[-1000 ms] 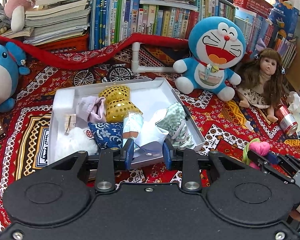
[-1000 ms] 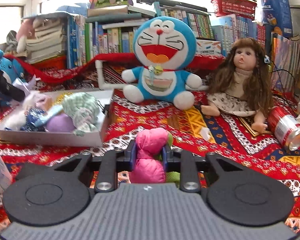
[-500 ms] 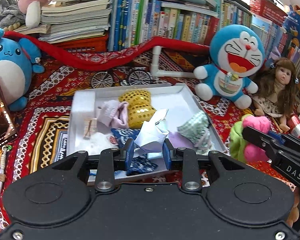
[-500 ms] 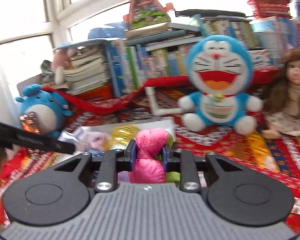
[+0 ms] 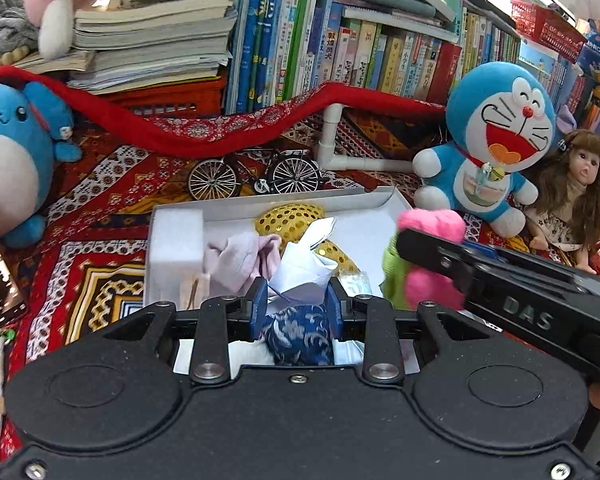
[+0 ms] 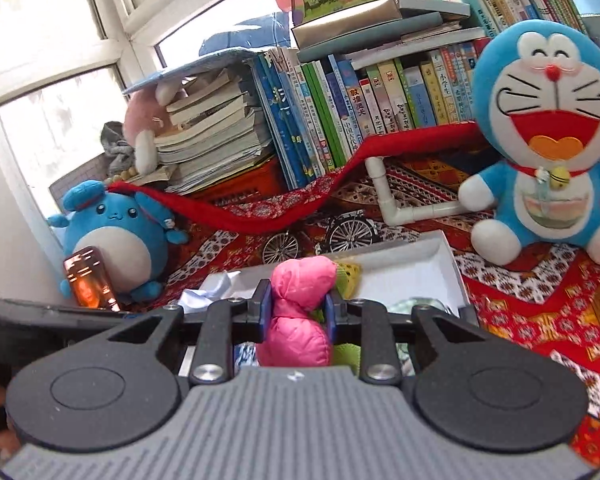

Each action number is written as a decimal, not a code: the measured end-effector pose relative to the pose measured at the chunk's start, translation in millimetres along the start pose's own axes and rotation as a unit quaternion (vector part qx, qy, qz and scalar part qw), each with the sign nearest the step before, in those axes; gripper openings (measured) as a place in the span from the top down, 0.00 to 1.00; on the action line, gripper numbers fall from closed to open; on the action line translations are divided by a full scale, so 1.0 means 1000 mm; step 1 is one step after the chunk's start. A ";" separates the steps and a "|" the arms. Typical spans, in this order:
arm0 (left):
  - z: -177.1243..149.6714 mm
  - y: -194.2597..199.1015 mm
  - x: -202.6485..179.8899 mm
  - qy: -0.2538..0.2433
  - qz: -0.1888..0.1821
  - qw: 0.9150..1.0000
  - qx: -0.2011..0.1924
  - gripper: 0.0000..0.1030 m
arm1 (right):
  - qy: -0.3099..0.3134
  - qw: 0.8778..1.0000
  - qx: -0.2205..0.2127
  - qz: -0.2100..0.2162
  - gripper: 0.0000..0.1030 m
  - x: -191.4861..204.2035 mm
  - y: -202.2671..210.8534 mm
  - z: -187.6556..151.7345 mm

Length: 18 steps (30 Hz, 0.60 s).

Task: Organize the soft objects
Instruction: 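Drop the paper scrap into the box with the left tool while the right tool drops the scrunchies in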

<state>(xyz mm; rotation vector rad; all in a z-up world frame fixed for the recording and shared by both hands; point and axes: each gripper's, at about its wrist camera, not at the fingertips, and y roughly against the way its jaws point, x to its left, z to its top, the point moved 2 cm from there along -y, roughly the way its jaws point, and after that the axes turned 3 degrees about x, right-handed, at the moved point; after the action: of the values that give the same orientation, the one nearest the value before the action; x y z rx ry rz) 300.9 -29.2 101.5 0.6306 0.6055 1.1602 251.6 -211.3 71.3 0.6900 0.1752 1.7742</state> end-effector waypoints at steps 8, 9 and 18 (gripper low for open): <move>-0.005 -0.032 0.006 -0.010 0.020 1.000 0.017 0.66 | -0.038 0.999 0.032 0.006 0.66 -0.012 -0.040 -0.004; -0.006 -0.034 0.007 -0.012 0.021 1.000 0.018 0.63 | -0.039 0.999 0.036 0.004 0.65 -0.013 -0.043 -0.006; -0.011 -0.035 0.012 -0.007 0.019 1.000 0.017 0.53 | -0.038 0.998 0.039 0.004 0.51 -0.011 -0.041 -0.012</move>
<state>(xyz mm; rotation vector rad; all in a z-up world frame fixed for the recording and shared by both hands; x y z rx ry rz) 318.3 -25.7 67.3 0.6810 0.6052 1.1826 281.5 -205.5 39.2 0.8144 0.1903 1.7520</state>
